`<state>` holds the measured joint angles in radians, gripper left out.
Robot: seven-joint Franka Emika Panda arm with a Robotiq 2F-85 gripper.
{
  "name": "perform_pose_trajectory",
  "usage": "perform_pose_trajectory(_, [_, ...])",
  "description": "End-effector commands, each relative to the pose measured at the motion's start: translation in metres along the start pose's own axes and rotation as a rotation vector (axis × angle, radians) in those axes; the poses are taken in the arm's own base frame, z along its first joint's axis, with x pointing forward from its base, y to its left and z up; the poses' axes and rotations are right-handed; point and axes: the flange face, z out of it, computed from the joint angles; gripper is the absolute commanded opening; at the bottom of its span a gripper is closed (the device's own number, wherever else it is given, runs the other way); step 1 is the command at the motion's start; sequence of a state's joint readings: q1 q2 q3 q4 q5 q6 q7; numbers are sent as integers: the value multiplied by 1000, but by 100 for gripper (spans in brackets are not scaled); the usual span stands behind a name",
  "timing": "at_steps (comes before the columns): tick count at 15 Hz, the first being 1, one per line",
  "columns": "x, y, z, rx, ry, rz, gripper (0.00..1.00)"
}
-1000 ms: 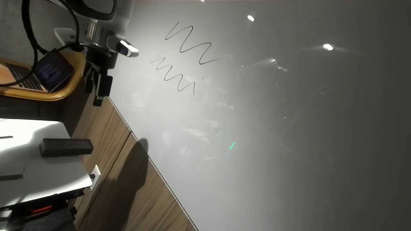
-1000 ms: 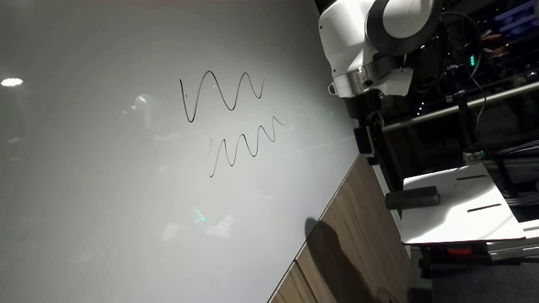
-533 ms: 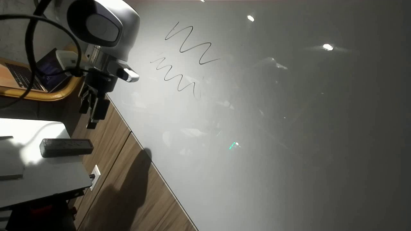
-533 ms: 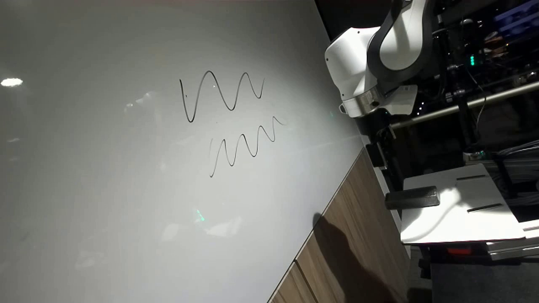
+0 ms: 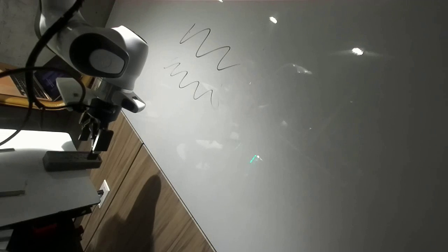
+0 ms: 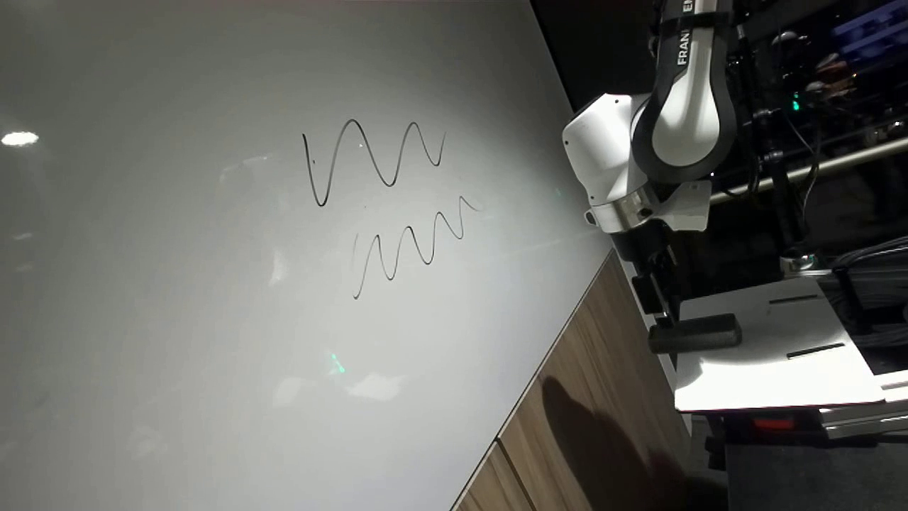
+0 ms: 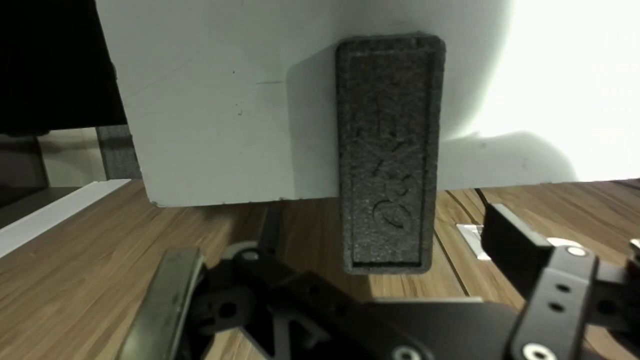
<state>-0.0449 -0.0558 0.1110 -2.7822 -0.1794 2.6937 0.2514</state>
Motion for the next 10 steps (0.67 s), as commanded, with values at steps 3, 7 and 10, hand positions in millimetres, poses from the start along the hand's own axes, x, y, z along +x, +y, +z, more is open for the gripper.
perform_pose_trajectory(3, [-1, -6, 15, -26, 3, -53, 100])
perform_pose_trajectory(7, [-4, -10, 24, -31, -12, -60, 100])
perform_pose_trajectory(10, [-6, -13, 28, -34, -18, -66, 100])
